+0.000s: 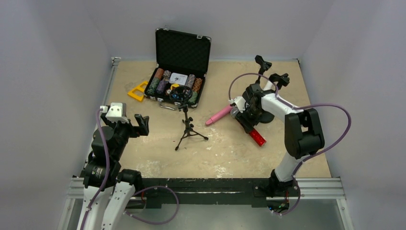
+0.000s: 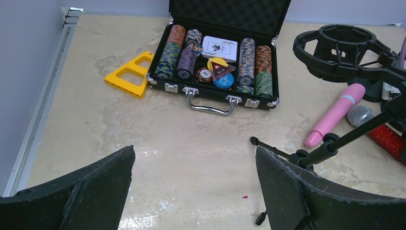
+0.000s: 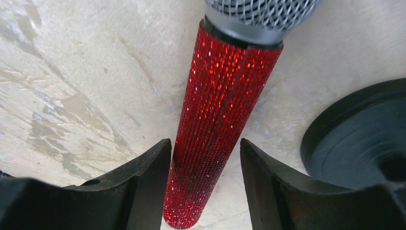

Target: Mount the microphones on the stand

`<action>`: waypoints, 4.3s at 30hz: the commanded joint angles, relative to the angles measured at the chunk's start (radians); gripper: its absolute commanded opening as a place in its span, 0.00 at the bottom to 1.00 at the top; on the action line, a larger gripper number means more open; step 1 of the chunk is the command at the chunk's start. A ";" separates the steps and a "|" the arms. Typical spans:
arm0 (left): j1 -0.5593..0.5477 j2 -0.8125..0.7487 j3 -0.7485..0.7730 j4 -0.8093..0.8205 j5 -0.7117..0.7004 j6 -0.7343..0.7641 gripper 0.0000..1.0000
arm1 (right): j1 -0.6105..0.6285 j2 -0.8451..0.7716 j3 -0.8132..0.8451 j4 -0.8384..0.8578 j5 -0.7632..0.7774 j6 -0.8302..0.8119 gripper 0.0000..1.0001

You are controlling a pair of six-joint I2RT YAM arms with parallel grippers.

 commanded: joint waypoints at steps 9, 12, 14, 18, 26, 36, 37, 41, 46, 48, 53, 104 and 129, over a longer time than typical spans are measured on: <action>-0.001 -0.009 -0.001 0.048 0.015 0.019 1.00 | 0.007 0.081 0.141 -0.047 -0.033 0.026 0.60; -0.001 -0.009 -0.001 0.048 0.014 0.020 1.00 | 0.007 0.093 0.150 -0.044 -0.031 0.031 0.60; -0.001 -0.008 -0.001 0.048 0.015 0.020 1.00 | 0.006 0.098 0.154 -0.043 -0.027 0.033 0.60; -0.001 -0.009 -0.001 0.048 0.017 0.021 1.00 | 0.007 0.106 0.159 -0.036 -0.023 0.033 0.60; -0.001 -0.009 -0.001 0.048 0.016 0.020 1.00 | 0.007 0.117 0.169 -0.028 -0.022 0.038 0.60; -0.001 -0.007 -0.001 0.048 0.016 0.020 1.00 | 0.008 0.127 0.191 -0.032 -0.023 0.039 0.60; -0.001 -0.007 -0.001 0.048 0.016 0.020 1.00 | 0.007 0.129 0.195 -0.033 -0.023 0.041 0.60; -0.001 -0.009 0.000 0.046 0.016 0.022 1.00 | 0.007 0.143 0.212 -0.034 -0.025 0.049 0.60; -0.001 -0.009 -0.001 0.046 0.016 0.022 1.00 | 0.009 0.157 0.224 -0.032 -0.009 0.060 0.61; -0.001 -0.009 0.000 0.046 0.016 0.022 1.00 | 0.010 0.164 0.230 -0.030 -0.002 0.062 0.61; -0.001 -0.009 0.001 0.046 0.016 0.022 1.00 | 0.018 0.173 0.236 -0.033 0.011 0.067 0.60; -0.001 -0.141 0.240 -0.275 0.730 -0.454 1.00 | 0.026 -0.597 0.164 -0.239 -0.760 0.140 0.03; -0.001 -0.042 0.282 -0.117 0.893 -0.520 1.00 | 0.026 -0.533 0.461 -0.304 -0.850 0.157 0.03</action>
